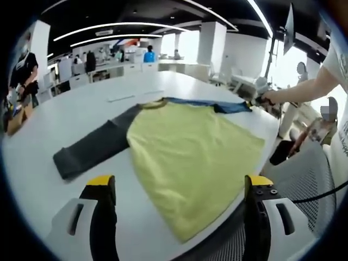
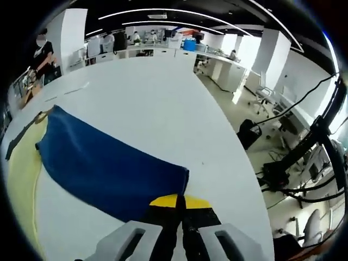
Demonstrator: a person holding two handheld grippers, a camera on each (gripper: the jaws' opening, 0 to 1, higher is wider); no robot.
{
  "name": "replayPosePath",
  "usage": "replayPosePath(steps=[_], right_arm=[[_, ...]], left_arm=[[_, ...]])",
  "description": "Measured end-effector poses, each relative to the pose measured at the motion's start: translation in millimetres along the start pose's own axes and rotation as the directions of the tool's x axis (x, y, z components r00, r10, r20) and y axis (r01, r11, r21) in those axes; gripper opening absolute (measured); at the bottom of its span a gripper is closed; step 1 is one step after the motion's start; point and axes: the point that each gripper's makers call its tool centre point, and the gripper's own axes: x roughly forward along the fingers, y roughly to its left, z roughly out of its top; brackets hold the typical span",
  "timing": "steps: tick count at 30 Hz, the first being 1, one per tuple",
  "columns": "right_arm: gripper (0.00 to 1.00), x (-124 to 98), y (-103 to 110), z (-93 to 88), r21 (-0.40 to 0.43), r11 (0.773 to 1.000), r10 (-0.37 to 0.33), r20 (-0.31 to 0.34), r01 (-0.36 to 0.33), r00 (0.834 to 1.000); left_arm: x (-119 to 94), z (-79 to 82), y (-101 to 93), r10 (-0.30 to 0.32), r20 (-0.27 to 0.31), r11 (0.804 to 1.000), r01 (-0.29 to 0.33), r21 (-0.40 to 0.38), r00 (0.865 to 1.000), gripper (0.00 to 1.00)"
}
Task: Fold the garment on the visible template until the final outline fits inside the template.
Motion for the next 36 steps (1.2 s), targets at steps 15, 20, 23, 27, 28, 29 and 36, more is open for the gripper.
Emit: replayPosePath(steps=[15, 20, 23, 27, 28, 29, 36], right_arm=[[0.15, -10.0, -1.0, -5.0, 0.128, 0.991, 0.044, -0.005, -0.043, 0.999], [0.15, -9.7, 5.0, -14.1, 0.151, 0.987, 0.060, -0.050, -0.052, 0.997], [0.15, -8.3, 4.2, -11.0, 0.154, 0.987, 0.059, -0.031, -0.054, 0.998], [0.10, -10.0, 6.1, -11.2, 0.143, 0.987, 0.072, -0.034, -0.066, 0.997], [0.07, -9.6, 7.5, -10.8, 0.142, 0.988, 0.073, -0.032, -0.068, 0.997], [0.06, -9.6, 7.7, -11.0, 0.142, 0.988, 0.071, -0.035, -0.066, 0.997], [0.00, -7.4, 7.2, -7.6, 0.200, 0.977, 0.072, -0.018, -0.067, 0.997]], left_arm=[[2.1, -3.8, -1.9, -0.004, -0.017, 1.000, 0.004, -0.002, 1.000, 0.93], [2.6, -2.3, -3.3, -0.008, -0.015, 1.000, 0.008, 0.000, 1.000, 0.92], [1.4, -2.4, -2.3, -0.008, -0.017, 1.000, 0.008, 0.007, 1.000, 0.92], [0.5, -2.2, -0.7, -0.002, -0.018, 1.000, 0.002, 0.014, 1.000, 0.92], [0.4, -2.2, -0.7, -0.001, -0.019, 1.000, 0.001, 0.016, 1.000, 0.92], [0.5, -2.3, -0.4, 0.000, -0.020, 1.000, 0.000, 0.019, 1.000, 0.92], [-2.1, -2.9, -0.4, 0.004, -0.026, 0.999, -0.003, 0.033, 1.000, 0.92]])
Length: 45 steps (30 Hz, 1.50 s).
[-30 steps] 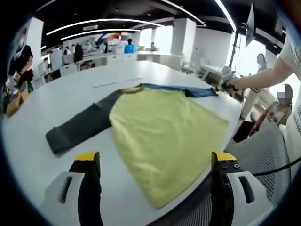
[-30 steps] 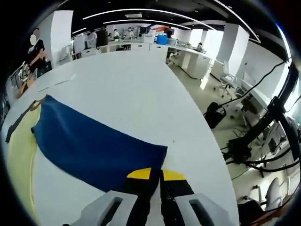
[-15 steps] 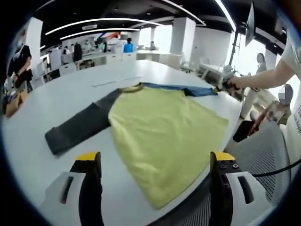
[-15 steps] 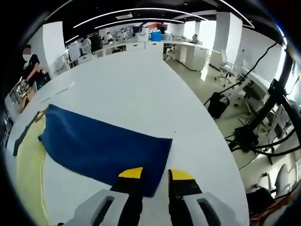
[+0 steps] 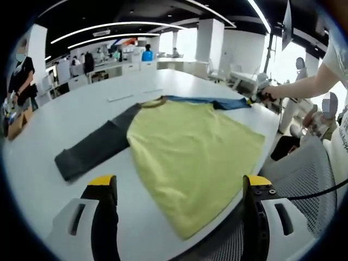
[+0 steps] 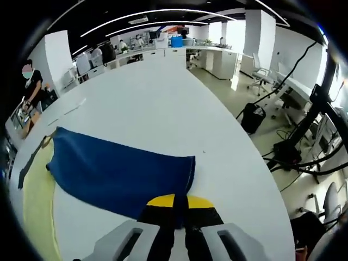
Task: Fold the garment on the visible template until the final outline fits inside the template.
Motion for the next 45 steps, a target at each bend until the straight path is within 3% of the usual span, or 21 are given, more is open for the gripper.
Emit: replayPosePath(steps=[5, 6, 11, 17, 29, 38, 45], right_arm=[[0.00, -0.9, -1.7, 2.3, 0.041, 0.999, 0.020, -0.011, -0.020, 1.000], [0.00, 25.0, -32.1, 22.7, 0.056, 0.997, 0.054, -0.045, -0.051, 0.998], [0.00, 34.4, -45.4, 37.6, 0.043, 0.998, 0.054, -0.016, -0.053, 0.998], [0.00, 25.8, -36.3, 41.3, 0.037, 0.999, 0.033, 0.029, -0.034, 0.999], [0.00, 6.4, -11.8, 44.6, 0.023, 0.999, 0.046, 0.045, -0.048, 0.998], [0.00, 1.0, 5.8, 56.2, 0.024, 0.996, 0.089, 0.064, -0.091, 0.994], [0.00, -14.8, 34.8, 60.4, 0.013, 0.992, 0.122, 0.063, -0.123, 0.991]], left_arm=[[-0.9, 2.6, 0.6, -0.004, 0.016, 1.000, 0.004, -0.020, 1.000, 0.93], [-1.1, 3.2, 1.0, -0.001, 0.017, 1.000, 0.001, -0.015, 1.000, 0.93], [-0.5, 3.9, -0.5, -0.007, 0.019, 1.000, 0.007, -0.013, 1.000, 0.94], [-0.4, 4.3, -2.1, -0.014, 0.021, 1.000, 0.014, -0.012, 1.000, 0.96], [-0.8, 6.1, -4.9, -0.020, 0.027, 1.000, 0.021, -0.004, 0.999, 0.96], [-2.0, 5.0, -3.8, -0.018, 0.030, 1.000, 0.018, -0.007, 0.999, 0.96], [-3.5, 5.1, -2.7, -0.019, 0.039, 1.000, 0.019, -0.008, 0.999, 0.97]])
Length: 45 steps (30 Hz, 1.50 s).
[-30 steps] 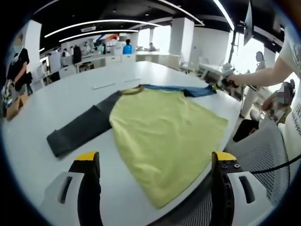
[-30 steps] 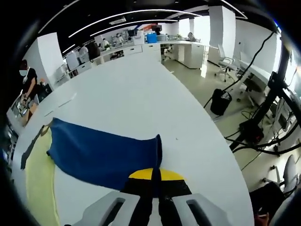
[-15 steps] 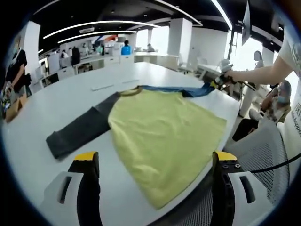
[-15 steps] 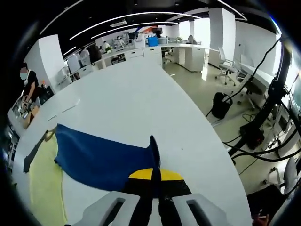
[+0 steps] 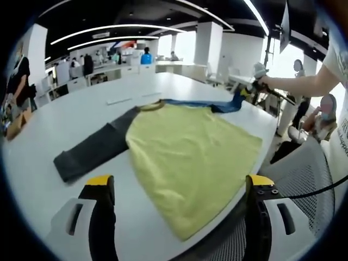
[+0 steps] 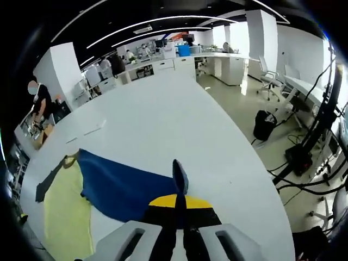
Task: Fold the garment on the visible template until the final outline fits inside the template.
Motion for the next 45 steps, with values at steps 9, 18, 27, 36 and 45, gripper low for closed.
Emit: replayPosePath(steps=[9, 18, 27, 36, 45], right_arm=[[0.00, 4.6, 19.8, 14.8, -0.025, 0.999, 0.029, -0.022, -0.030, 0.999], [0.00, 7.1, 48.9, 24.9, -0.044, 0.997, 0.057, -0.038, -0.059, 0.998], [0.00, 10.4, 76.2, 29.9, -0.093, 0.993, 0.065, -0.048, -0.069, 0.997], [0.00, 11.5, 95.3, 28.1, -0.092, 0.992, 0.079, -0.051, -0.084, 0.996], [0.00, 17.0, 113.3, 30.1, -0.104, 0.988, 0.103, -0.067, -0.110, 0.992]], left_arm=[[-2.9, 4.8, -0.6, -0.009, 0.033, 1.000, 0.010, -0.010, 0.999, 0.99], [-3.7, 5.4, 0.7, -0.015, 0.039, 1.000, 0.016, -0.022, 0.999, 0.99], [-5.8, 7.0, 2.5, -0.013, 0.046, 1.000, 0.014, -0.020, 0.999, 0.98], [-7.1, 2.4, 4.5, -0.015, 0.042, 0.999, 0.016, -0.036, 0.999, 0.98], [-6.1, 4.0, 3.2, -0.023, 0.046, 0.999, 0.024, -0.027, 0.999, 0.98]])
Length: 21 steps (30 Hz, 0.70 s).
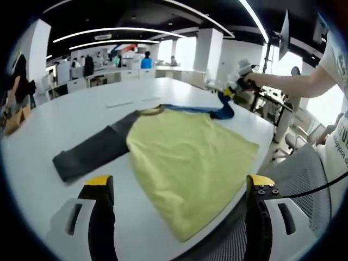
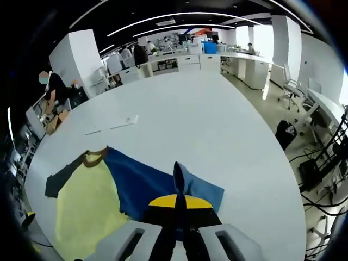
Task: Fold the garment on the visible template until the final outline fits inside the template.
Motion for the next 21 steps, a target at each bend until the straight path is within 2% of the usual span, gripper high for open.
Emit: replayPosePath(steps=[13, 21], right_arm=[[0.00, 14.0, 37.6, 4.9, -0.036, 0.998, 0.051, -0.009, -0.051, 0.999], [0.00, 19.8, 48.9, 5.1, -0.063, 0.996, 0.062, -0.010, -0.063, 0.998]], left_arm=[[2.0, -2.2, -2.0, -0.009, -0.008, 1.000, 0.009, 0.004, 1.000, 0.97], [3.9, -0.8, -1.6, -0.007, -0.003, 1.000, 0.007, 0.004, 1.000, 0.97]])
